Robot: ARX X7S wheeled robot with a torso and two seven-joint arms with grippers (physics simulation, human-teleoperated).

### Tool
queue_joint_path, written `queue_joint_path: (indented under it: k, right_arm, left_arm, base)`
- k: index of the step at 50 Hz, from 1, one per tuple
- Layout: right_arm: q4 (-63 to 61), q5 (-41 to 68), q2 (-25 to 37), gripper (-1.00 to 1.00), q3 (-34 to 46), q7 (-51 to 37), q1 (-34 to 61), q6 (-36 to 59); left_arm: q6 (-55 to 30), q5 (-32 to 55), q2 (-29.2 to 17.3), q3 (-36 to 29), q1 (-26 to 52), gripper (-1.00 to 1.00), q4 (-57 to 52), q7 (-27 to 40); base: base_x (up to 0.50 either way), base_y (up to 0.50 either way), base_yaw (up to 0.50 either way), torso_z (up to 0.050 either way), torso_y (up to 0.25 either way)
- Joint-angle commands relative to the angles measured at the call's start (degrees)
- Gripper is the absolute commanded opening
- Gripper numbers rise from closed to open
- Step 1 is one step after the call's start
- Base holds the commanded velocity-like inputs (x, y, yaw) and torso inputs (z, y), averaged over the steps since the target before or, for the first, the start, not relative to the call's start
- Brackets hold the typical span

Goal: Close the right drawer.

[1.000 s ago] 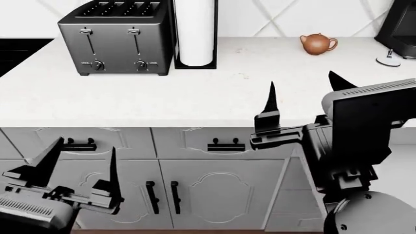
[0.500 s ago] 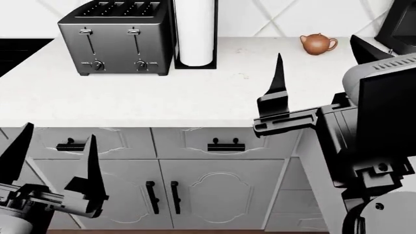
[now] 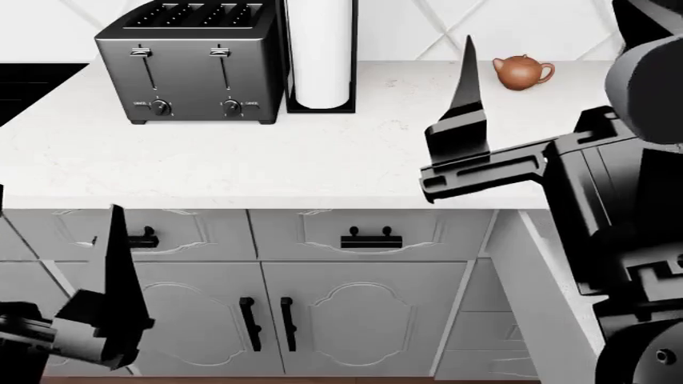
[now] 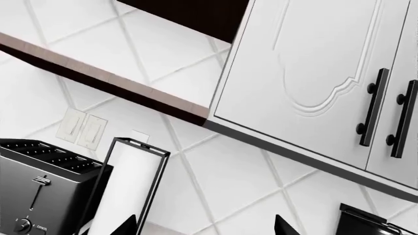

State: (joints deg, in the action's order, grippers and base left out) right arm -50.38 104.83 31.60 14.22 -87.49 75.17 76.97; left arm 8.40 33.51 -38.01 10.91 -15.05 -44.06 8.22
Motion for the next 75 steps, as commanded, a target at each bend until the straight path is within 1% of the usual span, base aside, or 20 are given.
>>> queue_joint_path:
  k: [1,6,15,41,42,44,50,57,75]
  right_arm:
    - [0.36,1.61,4.11,1.0,8.69,-2.22,6.57,-6.85]
    - [-0.1,1.13,6.79,1.0,14.62,-2.3,10.74,-11.88]
    - [-0.29,0.3,9.08,1.0,20.84,-2.1,15.03,-16.47]
    - [-0.77,-2.14,11.17,1.0,25.27,-1.28,16.57,-20.35]
    - [-0.8,-0.5,9.77,1.0,27.93,-2.2,19.0,-18.92]
    - [-0.9,-0.9,10.49,1.0,29.83,-2.32,20.06,-20.32]
    - [-1.08,-1.65,11.75,1.0,33.85,-2.29,22.36,-23.67]
    - [-1.15,-2.01,12.53,1.0,36.76,-2.14,24.18,-25.99]
    - [-1.08,-2.55,13.5,1.0,39.86,-1.68,25.84,-28.63]
  left_arm:
    - [0.71,0.73,-0.46,1.82,-1.61,1.0,-2.22,0.31]
    - [1.05,1.08,-0.69,2.88,-2.52,1.0,-3.44,0.52]
    - [1.61,1.5,-0.89,3.89,-2.84,1.0,-3.56,0.47]
    - [1.85,1.39,-0.72,3.81,-2.99,1.0,-3.33,0.46]
    - [2.21,1.48,-0.65,4.3,-3.87,1.0,-3.98,0.39]
    - [2.32,1.4,-0.58,4.23,-3.86,1.0,-3.83,0.27]
    - [2.54,1.23,-0.41,3.91,-3.58,1.0,-3.5,0.09]
    - [2.68,1.32,-0.41,3.92,-3.56,1.0,-3.27,-0.02]
    - [2.82,1.18,-0.43,3.58,-3.42,1.0,-3.19,-0.24]
  base:
    - [0.0,0.0,0.0,0.0,0.0]
    - [0.0,0.0,0.0,0.0,0.0]
    - [0.0,0.0,0.0,0.0,0.0]
    - [0.0,0.0,0.0,0.0,0.0]
    - [0.0,0.0,0.0,0.0,0.0]
    - [0.0,0.0,-0.11,0.0,0.0]
    - [0.0,0.0,-0.44,0.0,0.0]
    - [0.0,0.0,-0.5,0.0,0.0]
    - [0.0,0.0,-0.5,0.0,0.0]
